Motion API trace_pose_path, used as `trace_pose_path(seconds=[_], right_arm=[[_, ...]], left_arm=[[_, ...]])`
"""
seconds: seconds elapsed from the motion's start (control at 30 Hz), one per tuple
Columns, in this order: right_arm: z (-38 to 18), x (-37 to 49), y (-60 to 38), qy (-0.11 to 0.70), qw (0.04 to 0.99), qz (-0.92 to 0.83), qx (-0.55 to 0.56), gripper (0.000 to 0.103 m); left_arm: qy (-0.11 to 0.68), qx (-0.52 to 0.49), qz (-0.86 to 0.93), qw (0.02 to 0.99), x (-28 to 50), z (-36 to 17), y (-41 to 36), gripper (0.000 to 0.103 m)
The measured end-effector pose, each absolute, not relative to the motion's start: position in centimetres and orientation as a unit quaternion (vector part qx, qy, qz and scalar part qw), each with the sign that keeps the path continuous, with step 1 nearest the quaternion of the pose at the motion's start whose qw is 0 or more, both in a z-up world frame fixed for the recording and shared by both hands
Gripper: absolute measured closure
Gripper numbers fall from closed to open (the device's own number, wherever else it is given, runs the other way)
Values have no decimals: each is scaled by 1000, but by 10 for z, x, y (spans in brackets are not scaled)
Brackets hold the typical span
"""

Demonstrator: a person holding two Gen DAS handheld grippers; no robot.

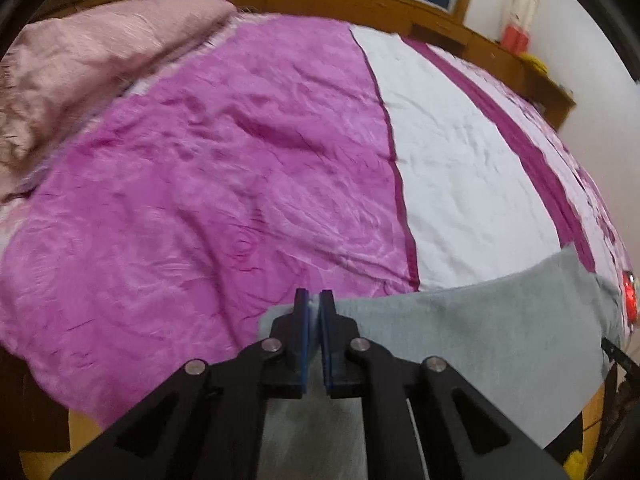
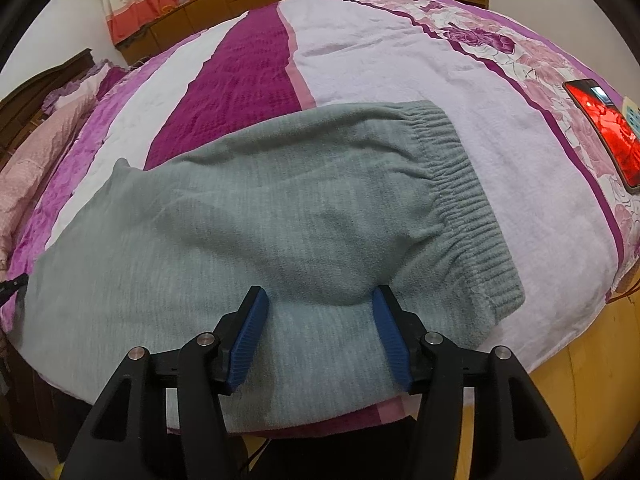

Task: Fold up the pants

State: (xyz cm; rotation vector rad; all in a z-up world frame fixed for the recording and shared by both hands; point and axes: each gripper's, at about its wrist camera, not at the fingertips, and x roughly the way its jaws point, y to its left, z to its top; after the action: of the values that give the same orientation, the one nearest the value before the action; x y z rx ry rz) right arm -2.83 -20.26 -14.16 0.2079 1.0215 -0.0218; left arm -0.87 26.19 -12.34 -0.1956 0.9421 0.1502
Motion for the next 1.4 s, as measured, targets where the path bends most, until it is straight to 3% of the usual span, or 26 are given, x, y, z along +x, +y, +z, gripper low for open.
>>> trace_pose_path(seconds=[0.33, 0.67, 0.83, 0.97, 1.1, 1.4], right_arm=[[-142, -29, -202, 486, 869, -6, 98, 54], [-119, -42, -209, 446, 878, 26, 170, 54], [-89, -9, -207, 427, 893, 32, 141, 54], [-104, 31, -214, 461, 878, 8, 131, 54], [-126, 51, -230, 488, 861, -46, 136, 72], [-124, 48, -254, 462, 862, 12, 210, 72]], left_arm=[[467, -105, 92, 873, -1, -144, 278, 94], [421, -114, 111, 893, -44, -98, 265, 92], [431, -96, 73, 894, -58, -95, 229, 87], [468, -90, 55, 878, -58, -119, 209, 83], [487, -82, 79, 866, -62, -147, 210, 83], [487, -79, 95, 865, -69, -147, 214, 82]])
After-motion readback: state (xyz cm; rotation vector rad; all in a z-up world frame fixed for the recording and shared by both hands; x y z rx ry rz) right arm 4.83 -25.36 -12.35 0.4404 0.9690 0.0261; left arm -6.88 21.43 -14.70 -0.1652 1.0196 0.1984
